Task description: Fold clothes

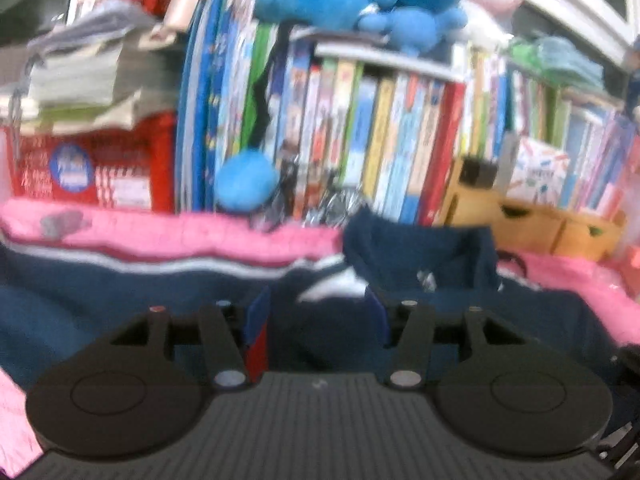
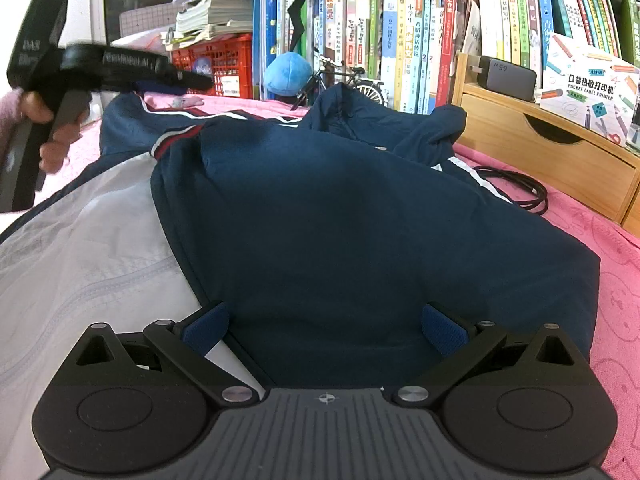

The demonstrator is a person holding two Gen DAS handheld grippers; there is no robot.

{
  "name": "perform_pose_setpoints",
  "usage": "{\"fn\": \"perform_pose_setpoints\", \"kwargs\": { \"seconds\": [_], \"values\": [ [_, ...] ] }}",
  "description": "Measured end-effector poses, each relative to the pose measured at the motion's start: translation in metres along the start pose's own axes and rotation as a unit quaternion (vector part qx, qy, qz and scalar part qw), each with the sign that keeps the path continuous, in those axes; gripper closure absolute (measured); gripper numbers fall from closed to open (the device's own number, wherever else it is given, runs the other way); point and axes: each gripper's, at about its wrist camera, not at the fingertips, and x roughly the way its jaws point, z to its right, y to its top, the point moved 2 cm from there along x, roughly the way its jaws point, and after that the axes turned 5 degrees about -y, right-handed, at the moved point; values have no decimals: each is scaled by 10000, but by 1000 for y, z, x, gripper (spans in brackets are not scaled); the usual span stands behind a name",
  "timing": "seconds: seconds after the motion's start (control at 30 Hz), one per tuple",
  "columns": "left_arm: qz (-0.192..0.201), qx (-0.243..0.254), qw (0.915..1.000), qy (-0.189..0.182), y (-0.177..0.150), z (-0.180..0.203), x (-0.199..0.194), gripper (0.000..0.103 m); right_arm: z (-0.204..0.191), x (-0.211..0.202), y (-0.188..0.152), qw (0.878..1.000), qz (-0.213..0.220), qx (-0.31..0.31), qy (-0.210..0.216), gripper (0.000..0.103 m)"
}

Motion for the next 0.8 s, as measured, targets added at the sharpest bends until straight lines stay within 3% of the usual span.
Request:
{"fn": "perform_pose_setpoints", "kwargs": {
  "seconds": [0.17, 0.8],
  "values": [
    [-314, -164, 9994, 43, -17, -8, 10, 53, 0, 0, 0, 10000, 0, 2, -1, 0],
    [-437, 44, 9989, 132, -29, -7, 18, 51, -1, -1, 1, 10000, -2, 13, -4, 0]
  ]
}}
